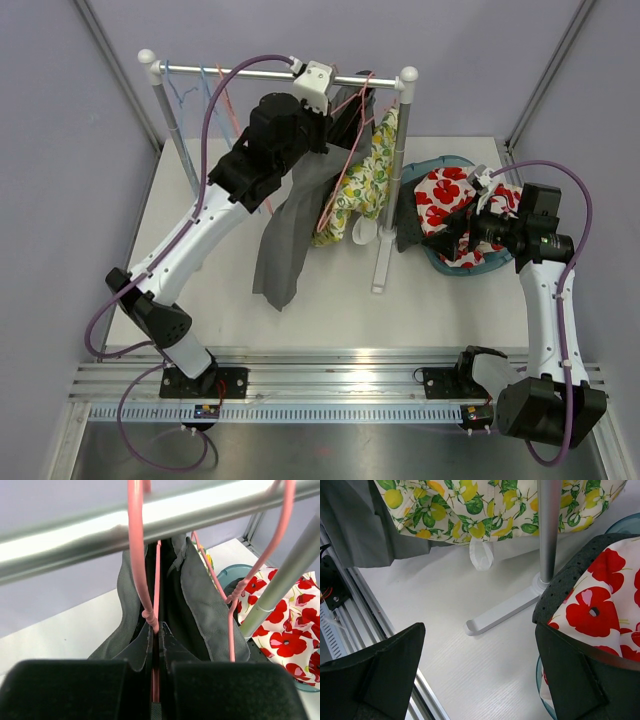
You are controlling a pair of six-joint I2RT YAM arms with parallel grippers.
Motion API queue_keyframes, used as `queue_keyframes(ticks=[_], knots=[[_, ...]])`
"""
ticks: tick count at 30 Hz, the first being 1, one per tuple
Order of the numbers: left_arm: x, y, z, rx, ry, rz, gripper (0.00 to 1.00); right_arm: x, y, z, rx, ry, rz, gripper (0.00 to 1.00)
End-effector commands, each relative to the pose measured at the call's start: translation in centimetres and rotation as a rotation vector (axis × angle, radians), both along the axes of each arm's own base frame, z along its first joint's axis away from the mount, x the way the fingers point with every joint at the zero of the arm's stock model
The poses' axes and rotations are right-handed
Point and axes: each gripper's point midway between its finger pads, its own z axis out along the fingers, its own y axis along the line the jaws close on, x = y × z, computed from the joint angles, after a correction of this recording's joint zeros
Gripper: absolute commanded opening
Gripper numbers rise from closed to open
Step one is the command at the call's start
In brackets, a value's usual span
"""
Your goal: Remove the skirt from the hanger
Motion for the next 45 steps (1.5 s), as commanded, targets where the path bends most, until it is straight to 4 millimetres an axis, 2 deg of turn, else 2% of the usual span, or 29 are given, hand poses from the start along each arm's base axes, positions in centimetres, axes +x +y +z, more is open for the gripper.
queue_keyframes(ticks=[1,8,9,10,13,15,16,17,18,19,20,21,22,23,24,26,27,29,30,31,32,33,34,36,37,38,40,42,45], knots=[[-2.3,2.8,9.6,-0.135,-0.237,0.027,0.00,0.3,-0.2,0.6,-0.003,-0.040,-0.004,1.00],[-2.6,3.9,9.0,-0.119,-0.230,0.041,0.00,0.4,-0.4,0.5,-0.004,-0.036,-0.009,0.99],[-3.2,4.3,9.3,-0.122,-0.236,0.043,0.00,0.4,-0.4,0.5,-0.006,-0.038,-0.010,1.00],[-3.1,4.4,8.3,-0.108,-0.220,0.043,0.00,0.4,-0.4,0.4,-0.006,-0.038,-0.008,1.00],[-4.4,5.5,8.2,-0.111,-0.224,0.044,0.00,0.4,-0.4,0.3,-0.006,-0.035,-0.005,0.99],[-4.8,5.7,6.4,-0.091,-0.191,0.038,0.00,0.2,-0.3,0.2,-0.004,-0.034,0.008,0.99],[-6.0,6.5,6.9,-0.104,-0.201,0.031,0.00,0.2,-0.2,0.2,-0.002,-0.033,0.014,0.99],[-6.5,6.7,6.5,-0.101,-0.196,0.027,0.00,0.0,-0.1,0.1,0.004,-0.026,0.023,0.99],[-6.8,6.9,4.7,-0.083,-0.167,0.022,0.00,0.0,0.0,0.0,0.005,-0.027,0.032,0.99],[-7.9,7.7,5.2,-0.096,-0.180,0.016,0.00,-0.1,0.0,-0.1,0.008,-0.020,0.039,1.00],[-8.4,8.0,4.6,-0.092,-0.172,0.012,0.00,-0.2,0.2,0.0,0.017,-0.020,0.052,0.99],[-8.8,8.2,3.0,-0.068,-0.144,0.006,0.00,-0.2,0.3,0.0,0.019,-0.021,0.060,0.99],[-9.4,8.3,2.4,-0.061,-0.134,-0.008,0.00,-0.4,0.4,-0.1,0.027,-0.006,0.069,0.99],[-10.5,9.2,2.8,-0.072,-0.145,-0.009,0.00,-0.6,0.6,0.0,0.041,-0.007,0.088,0.99],[-10.8,9.5,0.9,-0.045,-0.109,-0.013,0.00,-0.6,0.7,0.3,0.039,-0.016,0.098,0.99],[-12.0,10.1,-0.1,-0.031,-0.099,-0.027,0.00,-0.8,0.9,0.5,0.056,0.009,0.111,0.99],[-13.2,10.5,-1.4,-0.002,-0.096,-0.058,0.00,-0.7,0.9,1.2,0.048,-0.008,0.119,0.99],[-14.3,10.9,-2.9,0.035,-0.096,-0.098,0.00,-1.1,1.2,1.4,0.054,0.026,0.135,0.99],[-15.6,11.5,-2.9,0.060,-0.127,-0.127,0.00,-1.0,1.3,2.5,0.040,-0.002,0.149,0.99],[-16.4,11.0,-4.9,0.093,-0.109,-0.186,0.00,-1.3,2.0,2.9,0.038,0.001,0.175,0.99],[-17.1,11.1,-5.3,0.102,-0.115,-0.214,0.00,-1.5,2.3,3.0,0.032,0.022,0.182,0.98],[-18.2,11.7,-5.3,0.120,-0.147,-0.236,0.00,-1.6,2.8,4.2,0.024,0.006,0.191,0.98],[-19.4,11.1,-6.5,0.143,-0.148,-0.316,0.00,-2.0,3.9,4.4,0.005,0.003,0.225,0.98],[-20.6,11.3,-7.2,0.183,-0.179,-0.373,0.00,-2.3,5.3,5.7,-0.007,0.001,0.239,0.98],[-21.9,11.3,-7.0,0.181,-0.209,-0.417,0.00,-2.5,6.3,6.2,-0.018,-0.014,0.256,0.98],[-22.3,11.4,-7.5,0.199,-0.216,-0.440,0.00,-3.0,7.5,6.4,-0.034,-0.017,0.289,0.98],[-23.5,11.5,-7.9,0.233,-0.241,-0.492,0.00,-3.0,8.5,7.8,-0.032,-0.023,0.291,0.98],[-24.2,11.6,-8.5,0.268,-0.243,-0.532,0.00,-3.8,10.1,9.2,-0.022,-0.024,0.330,0.97],[-24.3,11.6,-8.9,0.277,-0.235,-0.540,0.00,-4.3,11.6,9.6,-0.045,-0.024,0.367,0.97]])
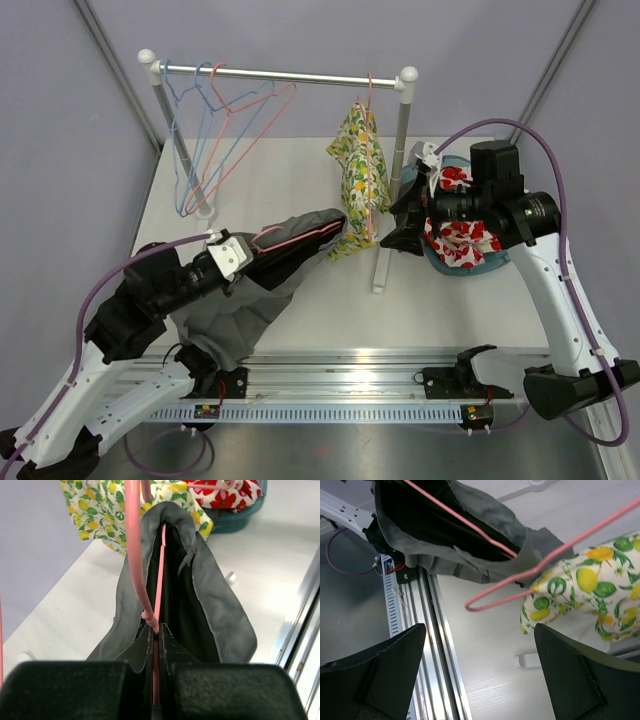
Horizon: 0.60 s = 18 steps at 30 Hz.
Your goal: Remove the skirt from the hanger
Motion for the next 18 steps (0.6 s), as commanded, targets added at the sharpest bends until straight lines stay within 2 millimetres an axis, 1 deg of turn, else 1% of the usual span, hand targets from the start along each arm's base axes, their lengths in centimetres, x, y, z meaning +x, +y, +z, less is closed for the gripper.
queue_keyframes(ticks=[1,4,6,8,9,10,12,15,16,18], knots=[[-0.8,-0.8,1.3,0.002,-0.081,-0.090,0.00,0.3,1.1,1.0,-0.025,0.010,-0.027,0.96],[-1.3,-1.1,1.3,-0.004,-0.079,-0.123,0.00,0.5,1.1,0.7,-0.056,0.000,-0.043,0.96],[-1.7,-1.6,1.3,-0.007,-0.083,-0.162,0.00,0.4,1.2,0.9,-0.077,-0.033,-0.036,0.96],[-2.2,-1.9,1.2,0.001,-0.092,-0.201,0.00,-0.3,1.8,0.6,-0.119,-0.054,-0.003,0.96],[-2.3,-2.0,1.1,0.011,-0.104,-0.218,0.00,-0.6,2.1,1.0,-0.128,-0.074,0.015,0.96],[-2.7,-2.2,1.2,0.010,-0.107,-0.248,0.00,-1.5,2.7,0.5,-0.153,-0.067,0.047,0.96],[-3.5,-2.6,1.2,0.013,-0.116,-0.301,0.00,-2.1,3.2,0.3,-0.179,-0.090,0.080,0.96],[-4.1,-3.1,1.6,-0.004,-0.134,-0.351,0.00,-2.0,4.1,-1.4,-0.241,-0.081,0.088,0.96],[-4.0,-3.3,1.8,-0.010,-0.138,-0.353,0.00,-1.0,4.2,-2.2,-0.276,-0.084,0.054,0.95],[-4.0,-3.4,1.8,-0.012,-0.129,-0.356,0.00,-0.6,4.6,-3.3,-0.310,-0.074,0.039,0.95]])
